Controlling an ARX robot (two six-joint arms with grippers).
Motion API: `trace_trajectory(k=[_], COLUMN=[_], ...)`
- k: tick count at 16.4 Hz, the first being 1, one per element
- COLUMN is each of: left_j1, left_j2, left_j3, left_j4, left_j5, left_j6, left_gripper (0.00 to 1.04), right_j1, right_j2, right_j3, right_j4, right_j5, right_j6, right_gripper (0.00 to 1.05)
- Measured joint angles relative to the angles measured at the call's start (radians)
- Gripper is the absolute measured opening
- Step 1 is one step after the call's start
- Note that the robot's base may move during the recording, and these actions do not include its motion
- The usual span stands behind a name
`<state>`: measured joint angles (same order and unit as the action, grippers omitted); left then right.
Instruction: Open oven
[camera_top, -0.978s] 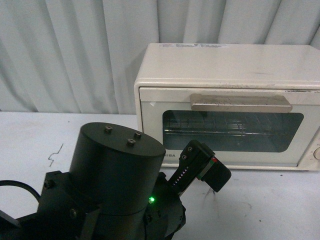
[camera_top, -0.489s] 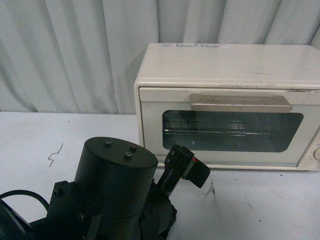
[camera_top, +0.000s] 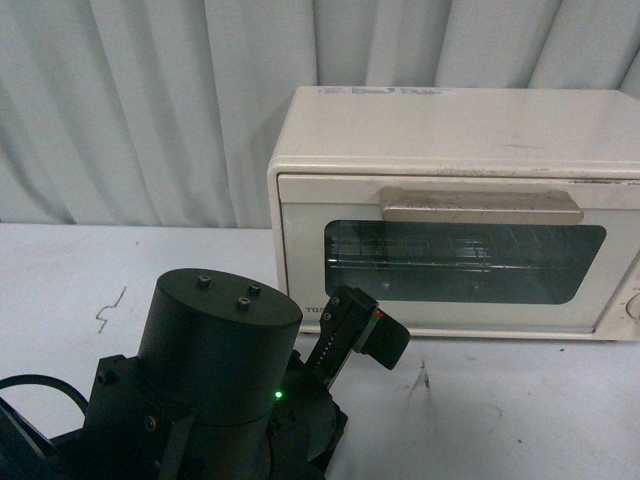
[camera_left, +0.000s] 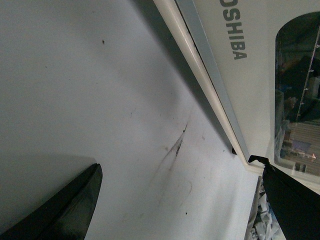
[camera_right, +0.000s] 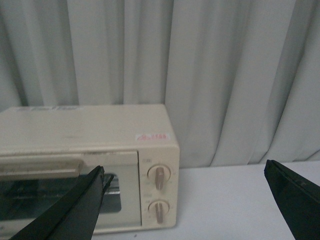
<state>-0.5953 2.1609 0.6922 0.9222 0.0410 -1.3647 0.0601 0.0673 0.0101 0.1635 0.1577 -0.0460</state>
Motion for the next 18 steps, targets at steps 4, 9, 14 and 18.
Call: trace_trajectory(k=[4,9,14,18], left_j1=[0.002,0.002,0.0,-0.005], left_j2=[0.0,0.0,0.0,0.0], left_j3=[-0.003,-0.005,-0.005,-0.005], left_j4=[0.004,0.008,0.007,0.006], left_j5=[-0.004,-0.005,-0.008,-0.011], left_j6=[0.002,0.002,-0.004,-0.017], left_gripper=[0.98,0.98,0.98,0.98], right_j1=[-0.055,-0.024,0.091,0.151], right_j2=[0.623,1.23,1.404,1.423], right_j3=[0.088,0.477,0.711,0.714], right_j4=[0.57,0.664,0.531,0.451], right_j5=[0.002,-0.149,-0.271,-0.322], right_j6=[-0.128,-0.412,-0.815,-1.073], right_gripper=[0.98,0.98,0.98,0.59])
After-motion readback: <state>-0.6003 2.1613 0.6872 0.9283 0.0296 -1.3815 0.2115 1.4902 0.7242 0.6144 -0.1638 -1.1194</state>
